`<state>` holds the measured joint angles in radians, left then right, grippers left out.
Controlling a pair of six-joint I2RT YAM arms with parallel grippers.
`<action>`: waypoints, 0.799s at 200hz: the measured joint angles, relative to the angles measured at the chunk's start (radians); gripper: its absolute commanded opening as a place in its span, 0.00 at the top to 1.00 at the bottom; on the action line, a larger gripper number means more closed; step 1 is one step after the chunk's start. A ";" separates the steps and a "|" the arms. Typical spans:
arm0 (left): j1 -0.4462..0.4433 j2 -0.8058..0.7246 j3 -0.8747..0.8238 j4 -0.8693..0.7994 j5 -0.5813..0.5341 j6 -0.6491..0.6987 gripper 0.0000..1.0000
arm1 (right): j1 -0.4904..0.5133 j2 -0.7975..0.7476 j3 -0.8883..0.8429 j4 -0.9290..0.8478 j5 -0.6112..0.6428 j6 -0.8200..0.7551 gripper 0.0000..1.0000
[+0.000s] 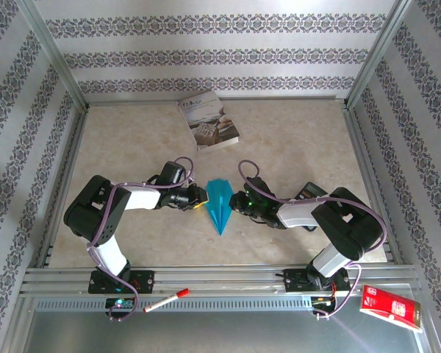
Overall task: Fold a paper plane with a square sheet of paper (pick it up from the middle)
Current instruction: Move a paper plane to the center of the table, then reset both arms
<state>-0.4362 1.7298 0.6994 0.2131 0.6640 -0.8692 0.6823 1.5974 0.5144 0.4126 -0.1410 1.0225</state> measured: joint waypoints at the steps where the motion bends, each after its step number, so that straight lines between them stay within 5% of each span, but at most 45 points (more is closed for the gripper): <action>1: 0.000 0.000 0.000 0.001 0.000 0.000 0.77 | 0.000 0.000 0.000 0.000 0.000 0.000 0.86; 80: 0.029 -0.040 0.000 -0.011 0.012 0.013 0.55 | -0.037 -0.097 -0.034 -0.008 -0.005 -0.001 0.70; 127: 0.119 -0.239 -0.002 -0.109 -0.039 0.089 0.38 | -0.172 -0.308 -0.019 -0.183 0.002 -0.104 0.61; 160: 0.165 -0.463 0.019 -0.257 -0.246 0.214 0.19 | -0.256 -0.452 0.128 -0.446 0.188 -0.343 0.35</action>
<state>-0.2710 1.2671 0.7189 -0.0437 0.4179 -0.6552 0.4259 1.1454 0.6426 -0.0338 0.0475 0.6796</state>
